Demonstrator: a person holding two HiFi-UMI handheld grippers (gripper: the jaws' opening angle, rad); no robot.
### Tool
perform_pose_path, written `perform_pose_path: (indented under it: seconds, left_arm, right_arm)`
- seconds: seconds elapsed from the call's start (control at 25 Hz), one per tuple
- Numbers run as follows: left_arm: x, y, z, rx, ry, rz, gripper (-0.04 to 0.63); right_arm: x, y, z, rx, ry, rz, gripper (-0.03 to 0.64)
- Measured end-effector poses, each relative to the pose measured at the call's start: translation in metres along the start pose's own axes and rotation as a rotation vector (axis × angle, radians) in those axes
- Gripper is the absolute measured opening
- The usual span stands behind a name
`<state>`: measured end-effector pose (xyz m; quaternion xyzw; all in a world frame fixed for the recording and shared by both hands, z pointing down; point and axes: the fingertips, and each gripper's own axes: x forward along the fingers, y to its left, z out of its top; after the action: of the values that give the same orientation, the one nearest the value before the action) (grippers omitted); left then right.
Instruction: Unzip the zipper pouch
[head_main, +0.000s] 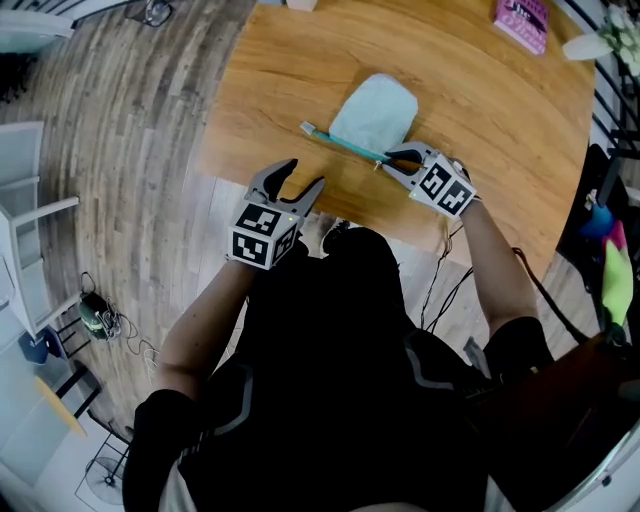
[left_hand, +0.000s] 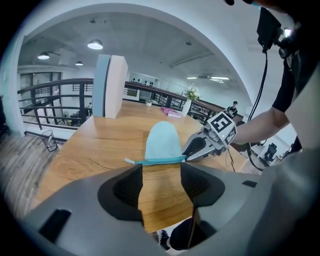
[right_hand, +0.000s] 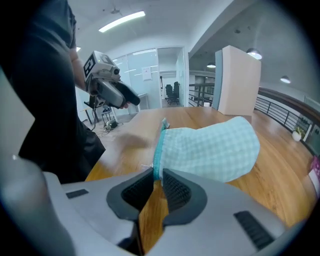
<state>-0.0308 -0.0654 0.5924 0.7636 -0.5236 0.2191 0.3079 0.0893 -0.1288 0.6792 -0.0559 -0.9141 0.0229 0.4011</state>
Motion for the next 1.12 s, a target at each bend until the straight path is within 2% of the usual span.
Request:
perform_pose_path:
  seconds: [0.2,0.52,0.64,0.76,0.84,1.12]
  left_arm:
    - [-0.006,-0.007,0.020,0.043,-0.025,-0.045,0.245]
    - [-0.019,-0.015,0.061,0.133,-0.078,-0.135,0.219]
    - [-0.026,-0.020,0.080,0.185,-0.099,-0.189,0.219]
    - [-0.031,-0.028,0.098,0.275,-0.128,-0.253,0.184]
    - [-0.032,-0.033,0.106,0.329,-0.135,-0.295,0.184]
    - [-0.040,-0.048,0.132,0.417,-0.164,-0.418,0.184]
  right_arm:
    - [-0.009,-0.001,0.018,0.221,-0.088,0.045,0.064]
    - [-0.044,-0.012,0.071,0.393,-0.238,-0.052,0.063]
    - [-0.060,-0.010,0.096,0.436,-0.274,-0.072,0.061]
    - [-0.072,-0.011,0.116,0.464,-0.268,-0.099,0.061]
    - [-0.080,-0.010,0.129,0.482,-0.281,-0.123,0.061]
    - [-0.109,0.001,0.173,0.550,-0.351,-0.185,0.061]
